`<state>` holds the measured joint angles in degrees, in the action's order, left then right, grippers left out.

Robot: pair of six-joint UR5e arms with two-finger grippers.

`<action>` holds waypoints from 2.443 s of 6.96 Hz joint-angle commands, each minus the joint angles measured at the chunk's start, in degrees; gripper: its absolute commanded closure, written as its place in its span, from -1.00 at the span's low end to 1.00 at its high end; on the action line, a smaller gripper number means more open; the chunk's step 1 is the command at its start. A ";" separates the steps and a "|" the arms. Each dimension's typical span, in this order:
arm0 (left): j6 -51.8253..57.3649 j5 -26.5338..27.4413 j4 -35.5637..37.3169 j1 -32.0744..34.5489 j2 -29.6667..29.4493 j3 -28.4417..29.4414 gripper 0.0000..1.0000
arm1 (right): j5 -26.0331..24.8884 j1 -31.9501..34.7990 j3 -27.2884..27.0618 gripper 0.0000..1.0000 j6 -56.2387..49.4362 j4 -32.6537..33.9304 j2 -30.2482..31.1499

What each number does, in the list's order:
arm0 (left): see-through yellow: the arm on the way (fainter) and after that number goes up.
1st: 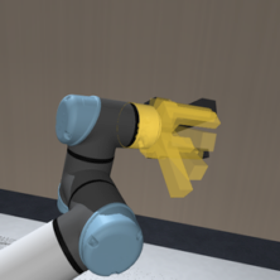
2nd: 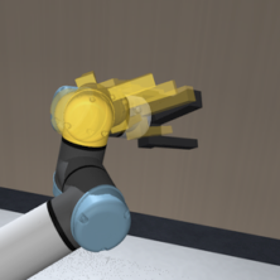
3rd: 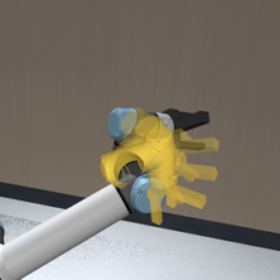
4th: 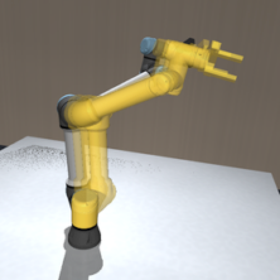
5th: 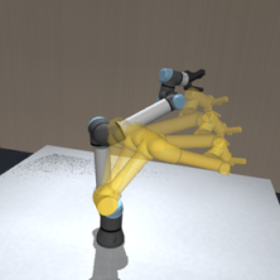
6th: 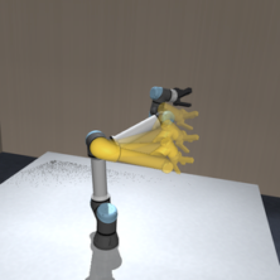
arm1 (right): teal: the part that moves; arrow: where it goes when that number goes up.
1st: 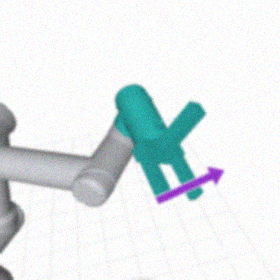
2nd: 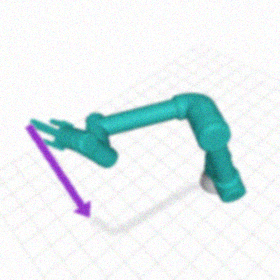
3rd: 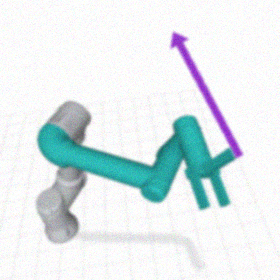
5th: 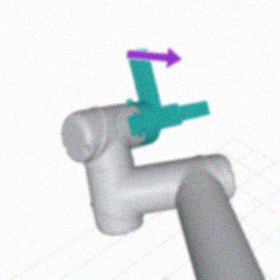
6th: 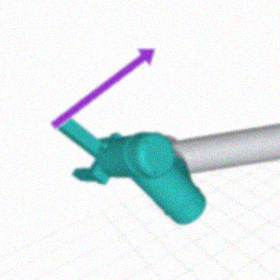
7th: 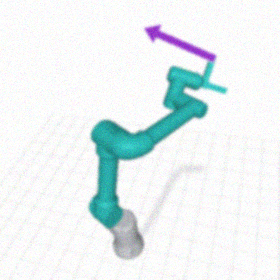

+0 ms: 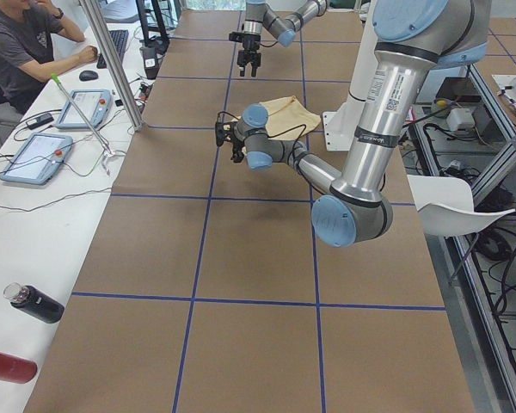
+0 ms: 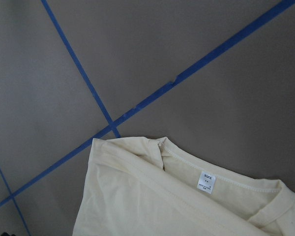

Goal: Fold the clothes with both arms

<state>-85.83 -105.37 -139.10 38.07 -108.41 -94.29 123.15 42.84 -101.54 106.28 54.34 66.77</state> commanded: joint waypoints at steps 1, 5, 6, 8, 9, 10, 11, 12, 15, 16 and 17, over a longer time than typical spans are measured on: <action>-2.75 0.51 -1.61 -6.39 -0.39 1.65 -1.00 | -0.37 0.06 0.12 -1.00 -0.46 0.51 -0.23; -2.76 0.43 -1.08 -6.51 -2.85 5.16 -0.89 | -0.37 0.05 0.29 -1.00 -0.55 0.51 -0.23; -2.68 0.42 -1.08 -6.60 -3.21 6.04 -0.86 | -0.37 0.05 0.29 -1.00 -0.55 0.59 -0.23; -2.50 0.42 -1.08 -6.60 -3.65 6.31 -0.77 | -0.37 0.05 0.29 -1.00 -0.46 0.51 -0.32; -2.41 0.42 -1.08 -6.60 -3.65 6.23 -0.69 | -0.37 0.05 0.21 -1.00 -0.55 0.51 -0.41; -2.50 0.42 -1.08 -6.51 -3.65 6.14 -0.53 | -0.37 0.14 0.20 -1.00 -0.55 0.51 -0.32; -2.50 0.42 -1.08 -6.51 -3.47 5.96 -0.26 | -0.37 0.14 0.20 -1.00 -0.55 0.51 -0.32; -2.33 0.34 -1.08 -6.43 -3.30 5.70 -0.22 | -0.37 0.14 0.20 -1.00 -0.46 0.51 -0.32; -2.06 0.34 -1.08 -5.72 -2.86 5.70 -0.23 | -0.37 0.14 0.29 -1.00 -0.46 0.59 -0.32; -2.06 0.25 -1.00 -5.63 -2.86 5.61 -0.22 | -0.37 0.14 0.29 -1.00 -0.55 0.59 -0.23; -2.06 0.25 -0.73 -5.63 -2.86 5.44 -0.04 | -0.28 0.14 0.29 -1.00 -0.46 0.51 -0.32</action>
<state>-87.90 -105.09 -140.06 32.36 -111.28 -88.70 122.81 42.98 -101.26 105.78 54.90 66.48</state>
